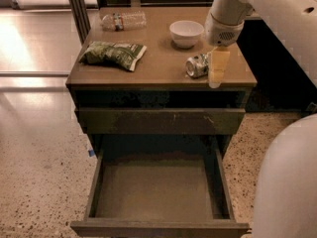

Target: Place 7up can into middle drawer

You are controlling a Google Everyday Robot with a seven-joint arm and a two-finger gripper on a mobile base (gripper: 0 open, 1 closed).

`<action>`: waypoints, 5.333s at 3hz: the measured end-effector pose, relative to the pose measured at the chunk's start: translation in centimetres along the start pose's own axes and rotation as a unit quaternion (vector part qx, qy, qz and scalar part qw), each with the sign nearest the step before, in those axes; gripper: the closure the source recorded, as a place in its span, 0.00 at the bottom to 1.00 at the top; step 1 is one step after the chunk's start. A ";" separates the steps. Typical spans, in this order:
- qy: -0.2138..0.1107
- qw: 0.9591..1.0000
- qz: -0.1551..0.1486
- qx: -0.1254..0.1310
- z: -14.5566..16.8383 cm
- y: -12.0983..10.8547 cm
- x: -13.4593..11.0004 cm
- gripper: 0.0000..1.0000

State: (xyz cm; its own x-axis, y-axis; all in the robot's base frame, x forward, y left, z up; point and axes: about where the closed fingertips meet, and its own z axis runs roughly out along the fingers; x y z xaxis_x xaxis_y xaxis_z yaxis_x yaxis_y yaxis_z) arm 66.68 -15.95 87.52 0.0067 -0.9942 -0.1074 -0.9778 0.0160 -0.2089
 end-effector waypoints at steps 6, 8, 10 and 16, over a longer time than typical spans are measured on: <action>-0.022 1.000 0.005 -0.009 5.2 -6.4 1.3 0.48; -0.022 1.000 0.005 -0.009 5.2 -6.4 1.3 0.95; -0.022 1.000 0.005 -0.008 5.2 -6.4 1.3 1.00; -0.074 0.995 0.010 0.068 -7.5 7.3 -2.7 1.00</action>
Offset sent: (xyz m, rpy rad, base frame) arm 0.0827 -0.0164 -0.0050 -0.0143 -0.0183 -0.0050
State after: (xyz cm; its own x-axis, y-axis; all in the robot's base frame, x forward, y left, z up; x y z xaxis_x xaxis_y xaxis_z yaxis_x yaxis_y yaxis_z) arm 57.98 -13.99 93.58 0.0290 -0.9672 -0.2523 -0.9405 0.0590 -0.3346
